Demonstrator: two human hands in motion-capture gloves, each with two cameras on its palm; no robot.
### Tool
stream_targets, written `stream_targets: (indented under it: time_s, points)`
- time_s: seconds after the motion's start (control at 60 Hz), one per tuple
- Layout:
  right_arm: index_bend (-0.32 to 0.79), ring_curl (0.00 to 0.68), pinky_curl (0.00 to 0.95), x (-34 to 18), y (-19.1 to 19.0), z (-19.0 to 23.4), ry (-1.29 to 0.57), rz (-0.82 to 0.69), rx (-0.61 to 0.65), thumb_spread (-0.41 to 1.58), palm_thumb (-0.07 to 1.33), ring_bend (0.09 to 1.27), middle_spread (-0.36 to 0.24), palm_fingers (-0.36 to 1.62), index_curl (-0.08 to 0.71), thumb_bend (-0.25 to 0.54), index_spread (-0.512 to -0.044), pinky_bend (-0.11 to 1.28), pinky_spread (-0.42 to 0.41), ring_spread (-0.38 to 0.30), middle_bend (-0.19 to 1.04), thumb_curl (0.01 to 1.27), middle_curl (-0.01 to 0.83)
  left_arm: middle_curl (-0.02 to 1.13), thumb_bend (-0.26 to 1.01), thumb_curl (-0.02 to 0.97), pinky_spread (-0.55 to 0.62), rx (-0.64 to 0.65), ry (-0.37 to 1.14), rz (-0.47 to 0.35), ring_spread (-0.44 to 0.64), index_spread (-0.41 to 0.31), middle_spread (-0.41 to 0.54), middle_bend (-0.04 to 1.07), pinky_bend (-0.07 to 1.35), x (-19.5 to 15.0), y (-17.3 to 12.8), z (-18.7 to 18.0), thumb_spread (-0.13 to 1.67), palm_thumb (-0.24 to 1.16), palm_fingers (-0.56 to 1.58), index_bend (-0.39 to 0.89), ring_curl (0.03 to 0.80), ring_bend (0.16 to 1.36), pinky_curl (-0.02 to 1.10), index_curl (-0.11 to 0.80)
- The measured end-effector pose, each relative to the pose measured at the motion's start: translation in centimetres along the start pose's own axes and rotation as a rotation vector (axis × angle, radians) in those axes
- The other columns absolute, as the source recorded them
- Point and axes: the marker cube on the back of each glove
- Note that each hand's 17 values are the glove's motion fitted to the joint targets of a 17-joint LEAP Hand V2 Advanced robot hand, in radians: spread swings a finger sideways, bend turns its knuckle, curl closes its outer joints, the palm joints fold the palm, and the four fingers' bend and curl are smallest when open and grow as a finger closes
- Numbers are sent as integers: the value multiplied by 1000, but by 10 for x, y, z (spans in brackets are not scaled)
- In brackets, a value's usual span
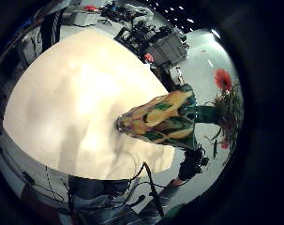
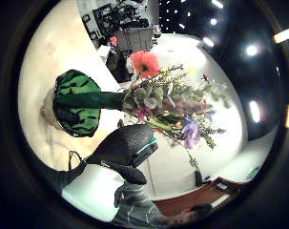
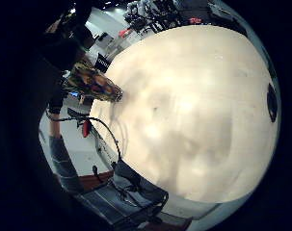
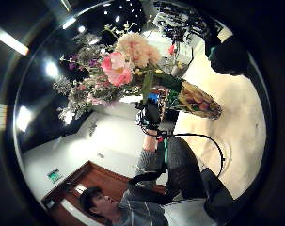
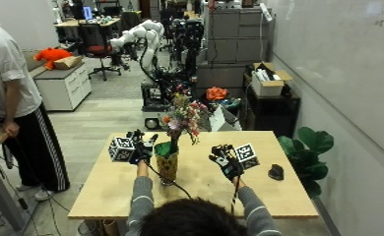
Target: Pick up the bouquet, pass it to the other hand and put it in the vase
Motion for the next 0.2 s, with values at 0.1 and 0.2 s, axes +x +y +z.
stream_targets:
  time_s: [0.1,0.2]
  points:
    - [151,356,322,-8,-6,2,-58,-141,-17,991,608,243,-134,845,329,-26,-284,178,96,-200,191,478,391,267,-42,366,463,113,-23,58,444,145,377,180,244,-7,-6,-4,709,159,-150,84,253,495,302,98]
    - [151,356,322,-6,-5,4,-66,-51,-28,992,608,243,-134,845,329,-27,-282,179,96,-200,191,479,392,276,-42,364,455,157,7,37,431,137,358,200,228,-9,-2,-14,716,156,-116,89,253,496,302,100]
